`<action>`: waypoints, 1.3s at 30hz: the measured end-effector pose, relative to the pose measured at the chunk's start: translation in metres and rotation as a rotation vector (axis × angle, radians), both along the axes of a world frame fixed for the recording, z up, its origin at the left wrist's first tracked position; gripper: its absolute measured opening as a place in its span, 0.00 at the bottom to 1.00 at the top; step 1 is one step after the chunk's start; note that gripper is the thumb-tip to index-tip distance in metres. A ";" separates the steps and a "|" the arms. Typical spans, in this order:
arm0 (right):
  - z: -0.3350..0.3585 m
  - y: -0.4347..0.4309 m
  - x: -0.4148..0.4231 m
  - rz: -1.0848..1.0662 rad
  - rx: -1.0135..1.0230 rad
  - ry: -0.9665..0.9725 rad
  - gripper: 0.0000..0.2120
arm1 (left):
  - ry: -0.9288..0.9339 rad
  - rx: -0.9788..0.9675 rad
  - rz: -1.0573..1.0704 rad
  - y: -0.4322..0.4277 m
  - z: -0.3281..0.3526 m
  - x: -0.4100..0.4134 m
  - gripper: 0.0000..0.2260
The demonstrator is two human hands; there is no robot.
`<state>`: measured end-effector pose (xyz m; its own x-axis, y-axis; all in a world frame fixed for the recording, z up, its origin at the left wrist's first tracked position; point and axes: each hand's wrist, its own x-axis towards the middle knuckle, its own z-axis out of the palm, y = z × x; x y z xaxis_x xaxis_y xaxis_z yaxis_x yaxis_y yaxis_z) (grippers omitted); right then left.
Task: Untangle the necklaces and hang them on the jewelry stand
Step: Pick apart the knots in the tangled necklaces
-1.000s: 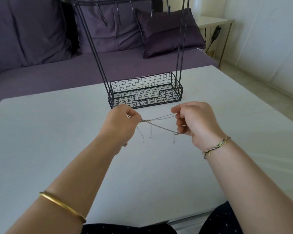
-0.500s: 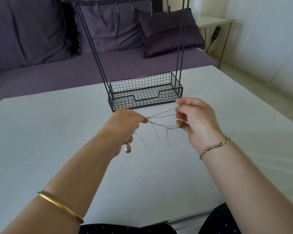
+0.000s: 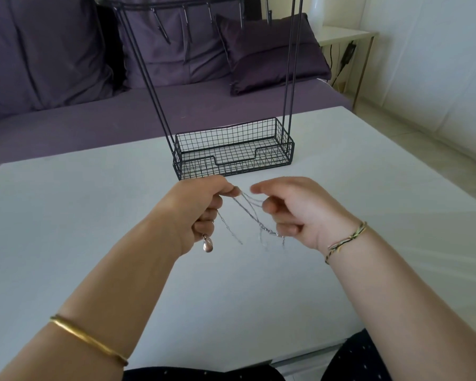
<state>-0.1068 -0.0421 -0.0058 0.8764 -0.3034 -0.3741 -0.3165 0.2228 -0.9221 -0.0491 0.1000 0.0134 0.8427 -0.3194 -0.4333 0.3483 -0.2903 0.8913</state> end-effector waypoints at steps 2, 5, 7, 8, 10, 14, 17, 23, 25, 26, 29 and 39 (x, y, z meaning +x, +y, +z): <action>0.001 0.004 -0.001 0.131 -0.026 0.006 0.08 | -0.018 0.019 -0.010 -0.001 0.001 -0.001 0.06; 0.001 0.007 -0.003 0.255 -0.078 -0.004 0.06 | -0.039 0.046 -0.033 -0.001 0.003 -0.002 0.05; -0.001 0.007 -0.003 0.254 -0.129 -0.027 0.04 | -0.049 0.062 -0.038 0.000 0.003 -0.003 0.06; -0.002 0.005 -0.002 0.226 -0.158 -0.044 0.04 | -0.055 0.076 -0.037 0.000 0.004 -0.003 0.06; -0.005 0.002 -0.001 0.139 -0.261 -0.102 0.04 | -0.072 0.116 -0.043 0.001 0.005 -0.003 0.06; -0.009 0.003 0.001 0.011 -0.530 -0.265 0.03 | -0.072 0.134 -0.058 0.002 0.005 -0.004 0.07; -0.009 0.005 0.003 -0.014 -0.710 -0.346 0.04 | -0.058 0.120 -0.058 0.002 0.005 -0.004 0.08; -0.008 0.006 0.003 -0.027 -0.595 -0.303 0.05 | -0.043 0.108 -0.058 0.002 0.006 -0.004 0.10; -0.006 0.005 0.002 -0.035 -0.578 -0.293 0.06 | -0.032 0.098 -0.056 0.002 0.007 -0.004 0.10; -0.006 0.003 0.001 -0.036 -0.569 -0.289 0.06 | -0.027 0.093 -0.055 0.002 0.007 -0.004 0.09; -0.001 -0.001 -0.003 -0.024 -0.551 -0.220 0.04 | -0.025 0.072 -0.051 0.003 0.007 -0.004 0.09; -0.003 0.000 -0.002 0.103 -0.525 -0.073 0.08 | 0.128 -0.172 -0.061 0.005 0.009 -0.004 0.10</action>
<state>-0.1091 -0.0424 -0.0090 0.9295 -0.3441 -0.1327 -0.2437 -0.3031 -0.9213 -0.0526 0.1055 0.0228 0.7612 -0.4465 -0.4704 0.4483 -0.1618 0.8791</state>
